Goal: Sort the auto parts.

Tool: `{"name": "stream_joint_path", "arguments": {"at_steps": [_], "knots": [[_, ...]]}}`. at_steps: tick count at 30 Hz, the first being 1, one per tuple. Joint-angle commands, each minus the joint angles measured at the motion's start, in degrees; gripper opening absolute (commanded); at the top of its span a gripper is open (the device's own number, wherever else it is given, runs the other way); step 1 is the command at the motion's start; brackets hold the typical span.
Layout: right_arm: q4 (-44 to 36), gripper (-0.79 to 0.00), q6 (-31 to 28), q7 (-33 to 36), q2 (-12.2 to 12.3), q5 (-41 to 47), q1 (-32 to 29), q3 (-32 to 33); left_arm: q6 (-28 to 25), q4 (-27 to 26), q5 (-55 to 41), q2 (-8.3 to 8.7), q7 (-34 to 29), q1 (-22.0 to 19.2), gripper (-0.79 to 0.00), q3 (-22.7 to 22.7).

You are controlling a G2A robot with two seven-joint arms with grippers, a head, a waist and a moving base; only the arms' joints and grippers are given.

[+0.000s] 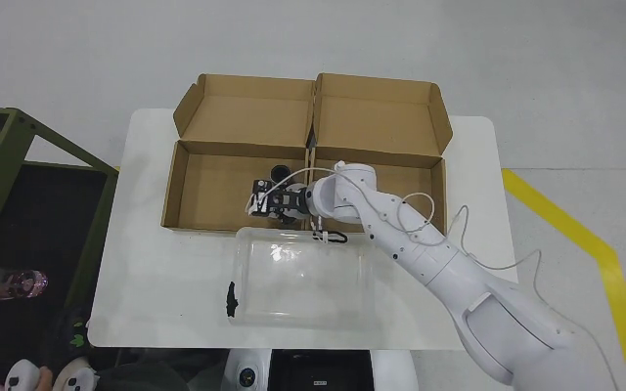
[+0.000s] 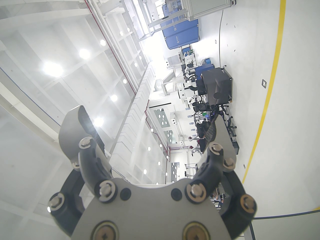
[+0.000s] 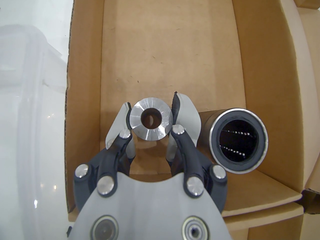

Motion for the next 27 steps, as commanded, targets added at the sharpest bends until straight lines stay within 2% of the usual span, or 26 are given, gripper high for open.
{"name": "stream_joint_path", "arguments": {"at_steps": [1,14,17,27], "knots": [[0.2,-0.520,0.0,0.1,-0.1,-0.2,0.1,0.1,0.0,0.0,0.0,0.00,0.0,0.0,0.000,0.0],[-1.9,-0.489,-0.9,0.5,-0.4,-1.2,-0.2,1.2,0.0,0.0,0.0,0.00,0.0,0.0,0.000,0.0],[-3.7,-0.434,-1.1,0.6,-0.3,-1.0,-0.4,2.1,0.0,0.0,0.0,0.00,0.0,0.0,0.000,0.0],[-11.0,-0.449,-3.0,0.9,1.4,-0.5,-3.1,6.7,0.0,0.0,0.0,0.00,0.0,0.0,0.000,0.0]]}}
